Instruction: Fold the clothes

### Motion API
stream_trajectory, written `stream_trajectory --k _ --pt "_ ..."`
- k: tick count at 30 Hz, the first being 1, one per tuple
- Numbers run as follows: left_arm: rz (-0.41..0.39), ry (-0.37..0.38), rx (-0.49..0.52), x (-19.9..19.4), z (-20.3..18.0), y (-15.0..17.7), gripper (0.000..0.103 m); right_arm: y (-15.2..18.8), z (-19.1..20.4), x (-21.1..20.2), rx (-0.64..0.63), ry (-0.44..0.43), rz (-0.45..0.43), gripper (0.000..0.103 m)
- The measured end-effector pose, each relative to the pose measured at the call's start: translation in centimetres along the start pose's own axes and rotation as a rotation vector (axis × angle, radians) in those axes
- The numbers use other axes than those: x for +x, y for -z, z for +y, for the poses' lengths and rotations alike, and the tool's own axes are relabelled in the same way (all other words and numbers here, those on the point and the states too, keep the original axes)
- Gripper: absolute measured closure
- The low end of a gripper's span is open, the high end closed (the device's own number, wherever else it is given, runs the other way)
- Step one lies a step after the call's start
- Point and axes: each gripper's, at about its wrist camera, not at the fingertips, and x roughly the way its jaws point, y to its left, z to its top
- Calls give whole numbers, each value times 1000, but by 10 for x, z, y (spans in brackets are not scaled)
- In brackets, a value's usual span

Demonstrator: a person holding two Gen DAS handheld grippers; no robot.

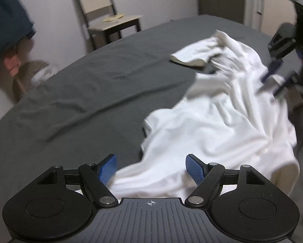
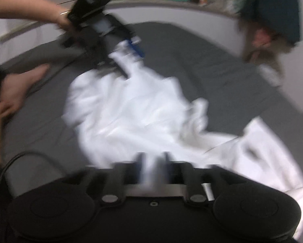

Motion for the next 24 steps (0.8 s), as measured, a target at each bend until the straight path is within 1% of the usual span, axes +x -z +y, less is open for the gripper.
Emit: stream_trajectory --k 1,2,4,8,10,11,12,13,17,19,20,22,24 --pt "-1 2 -25 1 3 -2 27 -5 -3 3 -5 26 -6 52" --pt "-2 3 -47 3 5 -4 27 -9 -9 9 -2 29 6 52" --pt "-13 -4 -49 6 3 -6 27 -19 -19 21 3 33 31 53" --pt "-17 -11 -20 13 -2 -10 27 -38 -40 46 13 42 79 54" --pt "-11 -10 -5 15 -5 -11 27 -47 -50 60 43 23 118 55" --pt "-7 -8 0 16 -5 -12 27 -49 -54 68 72 11 145 63" --pt "-6 -5 -2 17 -5 -11 27 -51 -56 73 94 -2 159 72" --pt "-5 -1 -5 17 -5 -11 27 -49 -53 70 93 -16 135 97" --pt "-8 37 -21 16 -8 -6 27 -42 -38 53 87 -79 33 98" --pt "-21 56 -19 12 -12 -2 27 -31 -19 21 52 -159 -72 98" --pt "-24 60 1 9 -15 -2 27 -24 -10 7 29 -191 -92 98" --pt "-32 68 41 4 -21 -2 27 -7 10 -15 -62 -198 -72 98" --pt "-39 76 80 -1 -27 -1 27 12 28 -29 -163 -187 3 98"
